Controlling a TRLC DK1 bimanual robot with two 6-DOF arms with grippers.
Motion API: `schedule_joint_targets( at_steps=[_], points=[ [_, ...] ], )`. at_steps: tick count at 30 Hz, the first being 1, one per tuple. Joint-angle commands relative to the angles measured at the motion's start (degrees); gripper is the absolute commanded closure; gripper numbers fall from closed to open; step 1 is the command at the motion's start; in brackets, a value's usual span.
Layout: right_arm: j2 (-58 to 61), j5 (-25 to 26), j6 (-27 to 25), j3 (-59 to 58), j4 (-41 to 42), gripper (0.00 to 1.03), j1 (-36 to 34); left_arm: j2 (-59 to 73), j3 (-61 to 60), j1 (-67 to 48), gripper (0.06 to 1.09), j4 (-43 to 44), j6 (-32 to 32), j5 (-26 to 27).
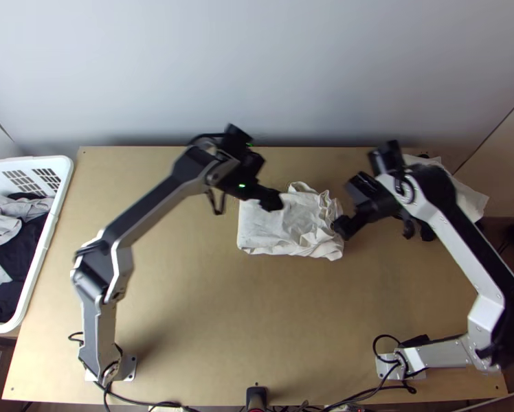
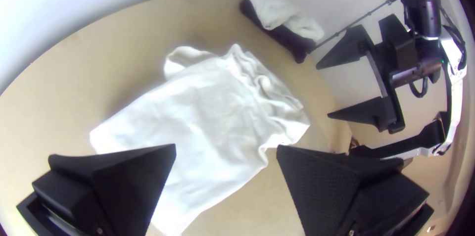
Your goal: Fold the t-shirt
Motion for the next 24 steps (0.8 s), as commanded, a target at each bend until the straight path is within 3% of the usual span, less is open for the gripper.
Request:
schedule_joint_targets(
  at_steps=[1, 8, 18, 24],
  points=[
    [11.90, -0.02, -0.49, 10.75, 1.17, 0.03, 9.89, -9.57, -16.55, 6.46, 0.10, -2.05, 5.66, 0.02],
    [16.30, -0.90, 1.09, 5.30, 7.41, 0.03, 13.06, -10.80, -25.69, 5.67, 0.10, 3.40, 6.28, -1.74],
    [5.84, -1.60, 2.15, -18.87, 16.99, 0.03, 7.08, -5.61, -24.11, 1.89, 0.10, 4.71, 4.87, -4.72],
    [2.14, -1.86, 2.15, -24.58, 19.45, 0.03, 4.80, -4.91, -24.11, 0.84, 0.10, 4.63, 4.87, -5.69]
  ],
)
